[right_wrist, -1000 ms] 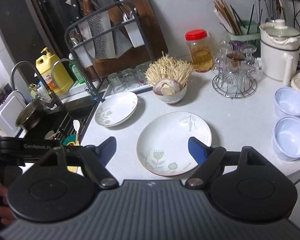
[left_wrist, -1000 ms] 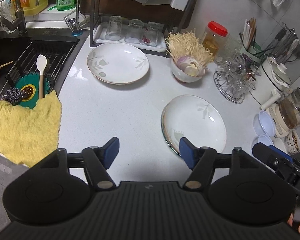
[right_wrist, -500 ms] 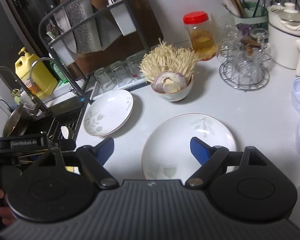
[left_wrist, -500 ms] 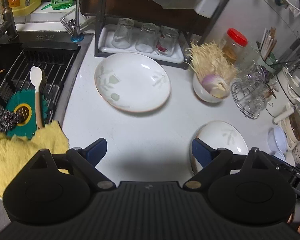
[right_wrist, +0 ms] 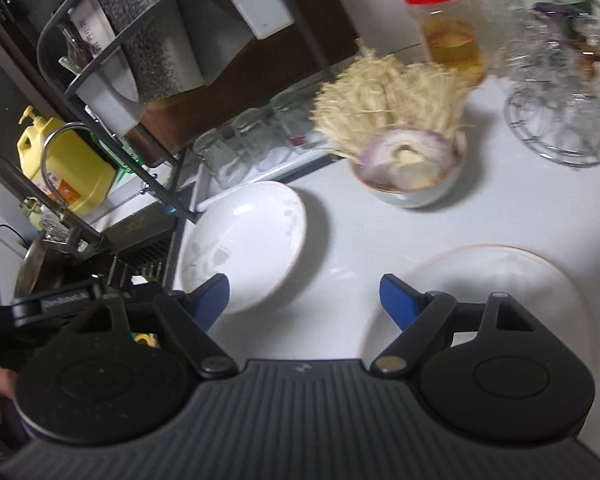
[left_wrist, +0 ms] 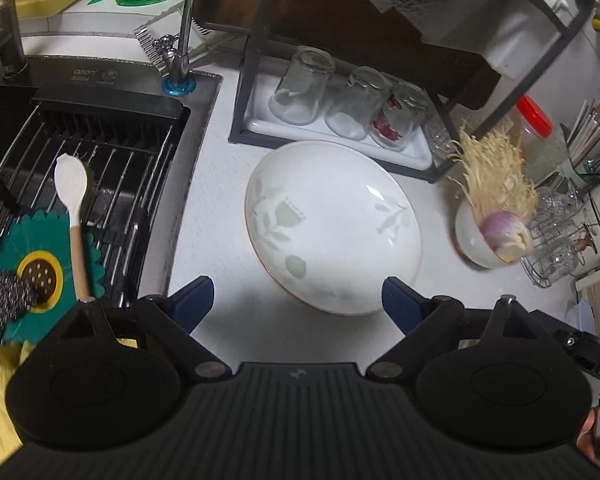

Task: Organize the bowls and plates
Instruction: 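Close both grippers on the rim of the small white plate, then lift the small white plate with both grippers toward the plate stack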

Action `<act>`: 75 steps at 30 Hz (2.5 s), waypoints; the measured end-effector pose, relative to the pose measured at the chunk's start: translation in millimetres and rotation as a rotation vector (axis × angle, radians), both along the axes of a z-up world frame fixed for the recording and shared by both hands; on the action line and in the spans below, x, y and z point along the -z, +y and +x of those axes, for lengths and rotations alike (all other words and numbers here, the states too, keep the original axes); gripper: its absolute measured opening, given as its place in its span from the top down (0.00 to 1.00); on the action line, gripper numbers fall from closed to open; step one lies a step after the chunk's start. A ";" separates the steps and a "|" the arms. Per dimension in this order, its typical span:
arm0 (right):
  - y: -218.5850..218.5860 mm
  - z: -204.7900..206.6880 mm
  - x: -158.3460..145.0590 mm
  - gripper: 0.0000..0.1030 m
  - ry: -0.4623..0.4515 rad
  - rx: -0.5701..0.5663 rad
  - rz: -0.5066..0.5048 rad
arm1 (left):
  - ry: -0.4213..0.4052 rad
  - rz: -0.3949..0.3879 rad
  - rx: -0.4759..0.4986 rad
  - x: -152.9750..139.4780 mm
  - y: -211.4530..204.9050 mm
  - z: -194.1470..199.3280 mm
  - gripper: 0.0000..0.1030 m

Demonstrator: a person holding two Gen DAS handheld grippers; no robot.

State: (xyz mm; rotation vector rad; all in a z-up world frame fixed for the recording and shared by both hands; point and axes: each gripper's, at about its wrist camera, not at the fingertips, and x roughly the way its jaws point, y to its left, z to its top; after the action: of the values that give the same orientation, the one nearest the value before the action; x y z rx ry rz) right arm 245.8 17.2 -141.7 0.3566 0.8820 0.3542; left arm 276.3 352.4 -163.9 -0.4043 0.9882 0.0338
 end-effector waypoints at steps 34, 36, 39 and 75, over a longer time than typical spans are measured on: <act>84.1 121.0 83.8 0.82 0.110 -0.032 -0.119 | 0.035 -0.020 0.137 71.0 45.0 120.6 0.83; 81.7 119.7 81.9 0.82 0.115 -0.046 -0.118 | 0.044 -0.031 0.138 70.4 46.6 118.8 0.84; 80.4 115.7 77.4 0.82 0.106 -0.065 -0.111 | 0.039 -0.034 0.135 65.5 47.9 113.9 0.84; -39.1 12.3 -29.0 0.82 -0.107 -0.056 -0.050 | -0.069 -0.050 0.167 -61.1 -64.8 19.5 0.84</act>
State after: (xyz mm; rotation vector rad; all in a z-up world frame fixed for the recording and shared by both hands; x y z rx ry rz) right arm 258.1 -21.8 -112.7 0.2645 0.7954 0.3984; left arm 295.8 287.5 -102.8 -0.3653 0.9529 -0.1551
